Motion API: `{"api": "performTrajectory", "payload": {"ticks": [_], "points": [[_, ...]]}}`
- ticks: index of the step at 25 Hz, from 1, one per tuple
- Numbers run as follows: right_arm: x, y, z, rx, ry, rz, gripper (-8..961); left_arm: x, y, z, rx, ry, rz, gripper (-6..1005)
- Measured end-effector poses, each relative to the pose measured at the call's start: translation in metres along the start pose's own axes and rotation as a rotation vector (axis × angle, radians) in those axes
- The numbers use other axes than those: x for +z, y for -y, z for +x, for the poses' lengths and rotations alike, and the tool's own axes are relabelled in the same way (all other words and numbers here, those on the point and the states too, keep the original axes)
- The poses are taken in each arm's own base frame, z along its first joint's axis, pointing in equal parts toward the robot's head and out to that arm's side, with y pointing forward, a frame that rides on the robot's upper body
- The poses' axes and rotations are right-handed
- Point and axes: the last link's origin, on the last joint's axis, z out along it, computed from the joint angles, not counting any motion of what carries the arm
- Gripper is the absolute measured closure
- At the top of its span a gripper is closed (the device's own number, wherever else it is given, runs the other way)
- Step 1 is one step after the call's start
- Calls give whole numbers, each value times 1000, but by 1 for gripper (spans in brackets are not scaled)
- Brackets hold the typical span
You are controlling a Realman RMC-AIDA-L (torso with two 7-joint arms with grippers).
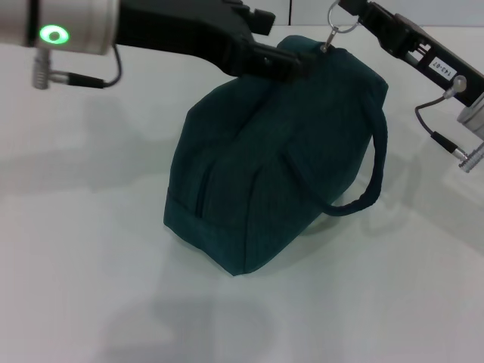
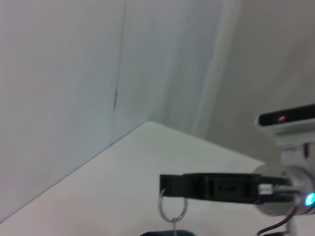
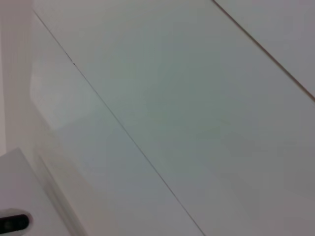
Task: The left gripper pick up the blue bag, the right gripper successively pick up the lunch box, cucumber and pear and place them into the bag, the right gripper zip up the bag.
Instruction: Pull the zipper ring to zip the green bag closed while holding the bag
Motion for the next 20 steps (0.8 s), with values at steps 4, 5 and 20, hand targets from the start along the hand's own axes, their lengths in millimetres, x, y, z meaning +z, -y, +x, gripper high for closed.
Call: {"api": "performTrajectory", "payload": {"ticks": [4,5,20], "points": [[0,0,0,0,0,0,868,16,1,-4,27,35,55,105],[0,0,0,0,0,0,868,18,0,-4,31,40,57,105],[-1,-1,3,7,-14,-4,864,36,1,-10,22,146,104,163]]}}
